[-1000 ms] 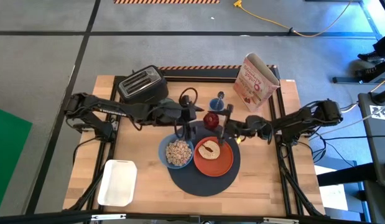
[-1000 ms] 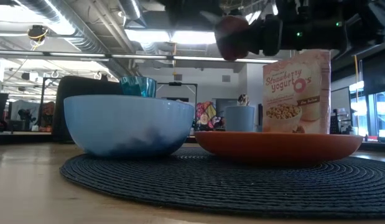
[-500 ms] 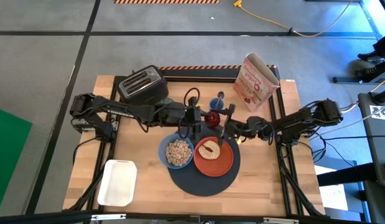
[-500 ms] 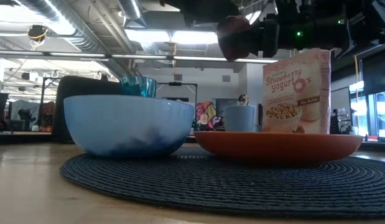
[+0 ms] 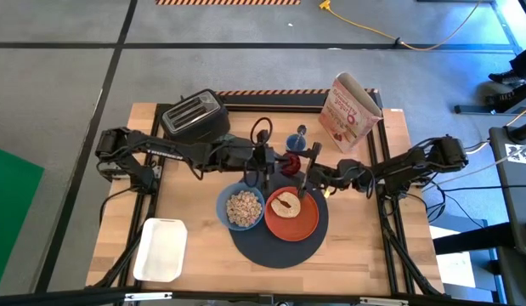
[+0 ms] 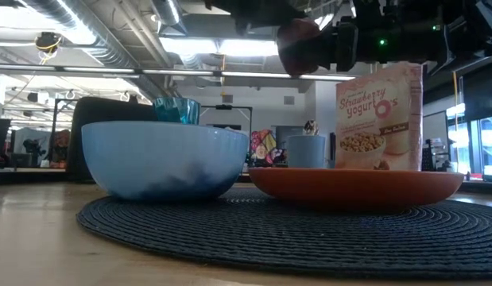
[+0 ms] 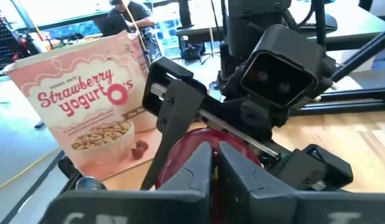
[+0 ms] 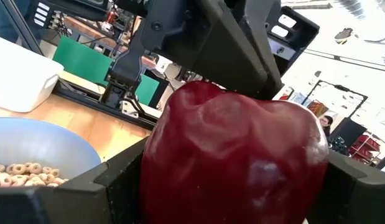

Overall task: Arrange a breakfast setting
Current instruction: Put the apple on the orange plate

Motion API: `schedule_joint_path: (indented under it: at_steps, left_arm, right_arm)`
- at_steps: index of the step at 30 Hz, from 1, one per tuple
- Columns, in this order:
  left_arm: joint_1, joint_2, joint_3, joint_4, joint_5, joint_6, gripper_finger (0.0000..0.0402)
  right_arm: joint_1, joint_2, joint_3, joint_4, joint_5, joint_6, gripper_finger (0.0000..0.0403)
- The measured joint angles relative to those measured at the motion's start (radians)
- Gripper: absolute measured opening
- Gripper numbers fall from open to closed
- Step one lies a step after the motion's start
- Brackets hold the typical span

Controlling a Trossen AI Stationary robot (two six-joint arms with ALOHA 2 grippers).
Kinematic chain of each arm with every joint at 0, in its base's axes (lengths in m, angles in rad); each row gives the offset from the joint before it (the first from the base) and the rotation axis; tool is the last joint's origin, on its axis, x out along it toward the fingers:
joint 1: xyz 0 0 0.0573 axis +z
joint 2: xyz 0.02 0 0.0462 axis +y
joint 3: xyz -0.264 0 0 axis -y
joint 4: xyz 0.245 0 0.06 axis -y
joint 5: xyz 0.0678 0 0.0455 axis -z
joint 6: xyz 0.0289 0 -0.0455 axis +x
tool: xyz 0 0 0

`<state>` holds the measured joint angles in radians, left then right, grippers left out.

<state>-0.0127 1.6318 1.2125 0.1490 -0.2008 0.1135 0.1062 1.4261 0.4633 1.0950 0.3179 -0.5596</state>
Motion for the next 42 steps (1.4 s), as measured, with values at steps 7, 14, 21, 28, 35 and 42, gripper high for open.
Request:
schedule_joint_path:
  at_steps: [7,14,21,28,35,42]
  left_arm:
    - [0.001,0.000,0.000,0.003,-0.002,-0.007,0.0007]
    - [0.001,0.000,-0.001,0.004,-0.001,-0.008,0.0005]
    - [0.000,0.004,-0.005,-0.019,0.014,-0.033,0.0005]
    - [-0.002,0.004,-0.005,-0.018,0.016,-0.053,0.0005]
    - [-0.001,0.038,-0.003,-0.021,-0.005,-0.062,0.0005]
    - [0.001,0.074,-0.003,0.008,0.010,-0.087,0.0005]
  right_arm:
    - [0.000,0.000,0.000,0.008,-0.012,0.008,0.0308]
    - [-0.001,0.000,0.000,0.007,-0.013,0.008,0.0310]
    - [-0.001,-0.005,0.007,-0.059,-0.030,0.063,0.0379]
    - [-0.001,-0.015,0.006,-0.184,-0.017,0.170,0.0381]
    - [-0.001,-0.116,0.005,-0.449,-0.092,0.316,0.0386]
    - [-0.001,-0.292,0.004,-0.843,-0.092,0.484,0.0392]
